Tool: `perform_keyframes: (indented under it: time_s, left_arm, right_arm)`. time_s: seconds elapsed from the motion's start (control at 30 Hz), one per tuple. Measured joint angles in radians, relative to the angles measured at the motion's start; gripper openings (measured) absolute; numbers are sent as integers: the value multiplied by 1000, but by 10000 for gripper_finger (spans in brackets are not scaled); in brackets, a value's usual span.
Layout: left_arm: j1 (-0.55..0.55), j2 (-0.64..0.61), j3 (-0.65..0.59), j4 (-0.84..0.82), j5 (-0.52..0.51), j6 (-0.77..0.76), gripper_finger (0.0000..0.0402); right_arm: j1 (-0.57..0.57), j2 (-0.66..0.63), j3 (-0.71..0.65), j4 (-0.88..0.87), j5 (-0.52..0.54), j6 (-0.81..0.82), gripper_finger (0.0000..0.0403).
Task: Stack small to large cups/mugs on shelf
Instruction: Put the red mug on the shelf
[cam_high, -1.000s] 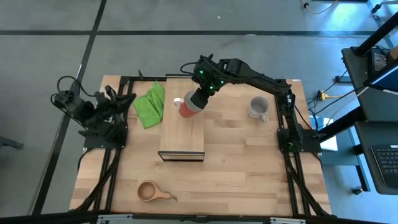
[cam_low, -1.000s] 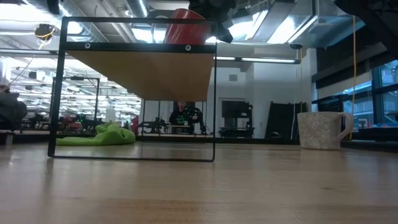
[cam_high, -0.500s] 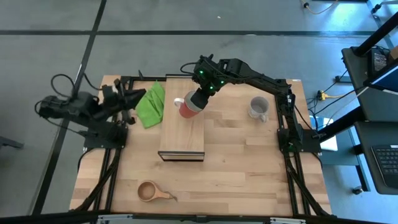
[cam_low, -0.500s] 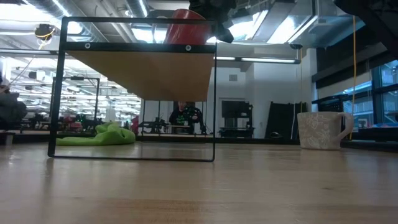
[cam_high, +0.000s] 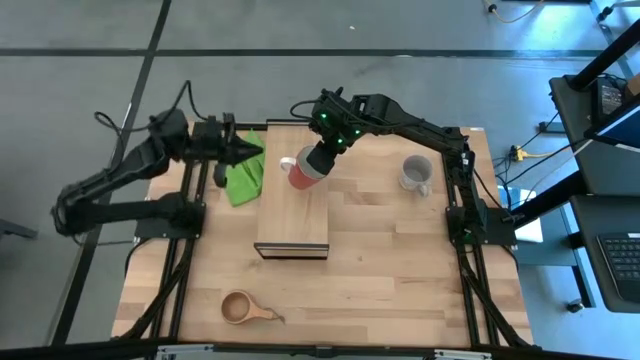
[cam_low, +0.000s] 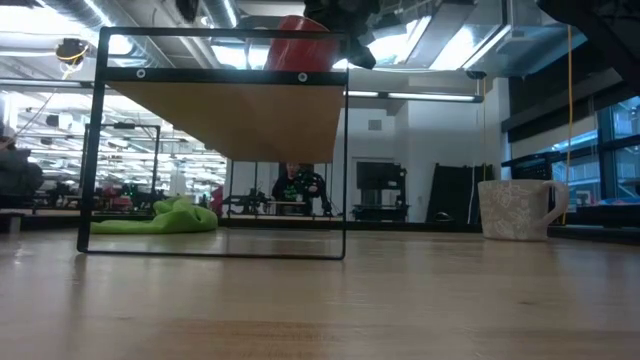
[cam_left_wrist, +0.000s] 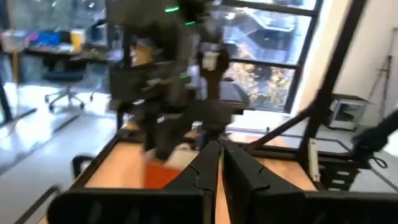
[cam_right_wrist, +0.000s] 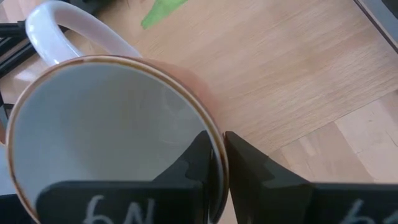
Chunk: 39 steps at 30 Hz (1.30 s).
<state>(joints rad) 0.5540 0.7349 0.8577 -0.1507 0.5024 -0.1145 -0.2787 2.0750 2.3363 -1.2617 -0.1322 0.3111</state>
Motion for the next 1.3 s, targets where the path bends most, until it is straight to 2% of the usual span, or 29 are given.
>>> perform_keyframes:
  time_s: [0.13,0.27,0.57,0.93,1.3]
  left_arm:
    - [184,16,1,-88,133,10,14]
    - [242,102,2,-175,196,99,14]
    - [208,274,0,-175,189,151,14]
    - [154,319,0,-249,114,187,14]
    - [105,379,0,-207,57,204,14]
  right_arm:
    - [0,0,0,0,0,1,42]
    - [0,0,0,0,0,7,42]
    - [-27,0,0,-7,51,46,42]
    - [-53,0,0,-6,52,50,42]
    - [-53,25,0,0,25,51,42]
